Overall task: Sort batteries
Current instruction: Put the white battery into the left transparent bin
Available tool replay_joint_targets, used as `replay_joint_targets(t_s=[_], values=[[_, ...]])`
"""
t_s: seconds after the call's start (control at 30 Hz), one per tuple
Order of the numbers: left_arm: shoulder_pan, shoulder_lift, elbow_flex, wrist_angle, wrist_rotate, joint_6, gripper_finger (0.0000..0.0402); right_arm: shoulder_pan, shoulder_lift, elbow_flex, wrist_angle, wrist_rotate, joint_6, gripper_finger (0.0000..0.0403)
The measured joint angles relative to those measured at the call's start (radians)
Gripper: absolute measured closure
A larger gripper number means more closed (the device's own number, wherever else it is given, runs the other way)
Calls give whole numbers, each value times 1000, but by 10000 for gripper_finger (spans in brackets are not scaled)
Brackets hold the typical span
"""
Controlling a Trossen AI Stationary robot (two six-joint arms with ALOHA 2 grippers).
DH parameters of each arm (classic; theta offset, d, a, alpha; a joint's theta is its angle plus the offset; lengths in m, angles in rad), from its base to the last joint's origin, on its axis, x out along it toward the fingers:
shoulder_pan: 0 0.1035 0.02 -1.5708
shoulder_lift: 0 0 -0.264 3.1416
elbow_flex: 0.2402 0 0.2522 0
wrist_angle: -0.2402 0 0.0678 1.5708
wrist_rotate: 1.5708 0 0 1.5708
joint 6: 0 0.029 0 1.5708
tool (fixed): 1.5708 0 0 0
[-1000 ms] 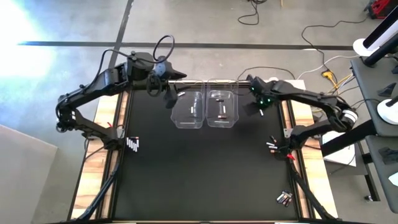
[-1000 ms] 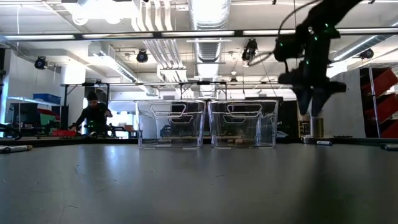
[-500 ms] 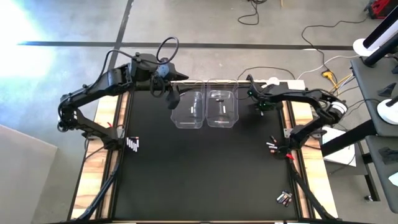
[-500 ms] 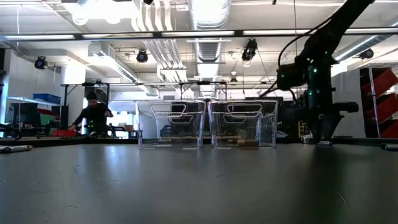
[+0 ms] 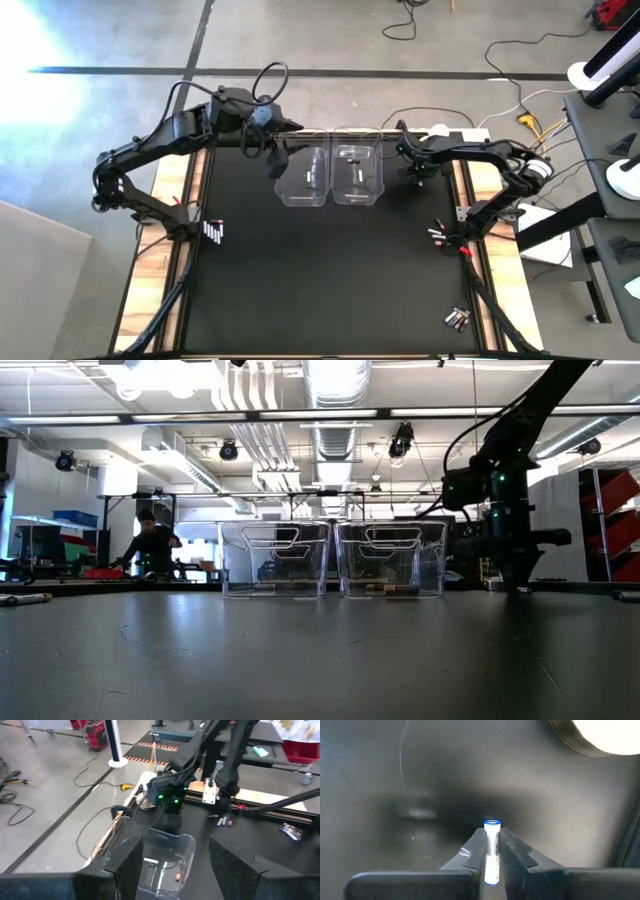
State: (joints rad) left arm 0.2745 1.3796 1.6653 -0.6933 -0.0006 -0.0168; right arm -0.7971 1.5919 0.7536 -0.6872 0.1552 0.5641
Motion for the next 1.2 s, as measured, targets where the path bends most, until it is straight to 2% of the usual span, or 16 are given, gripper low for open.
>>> replay_joint_targets(t_s=[0.1,0.27,0.4,0.6,0.67,0.83,1.0,1.2], values=[[-3,-6,0,14,86,6,198,-1,-9,-2,1,-16,-26,383],[-3,-30,0,66,213,38,198,-1,-73,-4,-11,-44,-41,376],[-3,-56,-2,89,274,108,198,1,-206,-15,-62,-89,-41,376],[50,-76,-61,117,283,131,198,26,-447,5,-51,-95,-15,376],[79,-76,-112,146,310,106,198,42,-508,32,-30,-95,-14,376],[146,-75,-316,405,535,-22,198,93,-586,119,-26,-90,12,376],[165,-65,-555,697,515,-153,198,191,-579,227,73,-91,-8,376],[171,-32,-720,958,511,-314,198,313,-482,351,257,-226,-113,376]])
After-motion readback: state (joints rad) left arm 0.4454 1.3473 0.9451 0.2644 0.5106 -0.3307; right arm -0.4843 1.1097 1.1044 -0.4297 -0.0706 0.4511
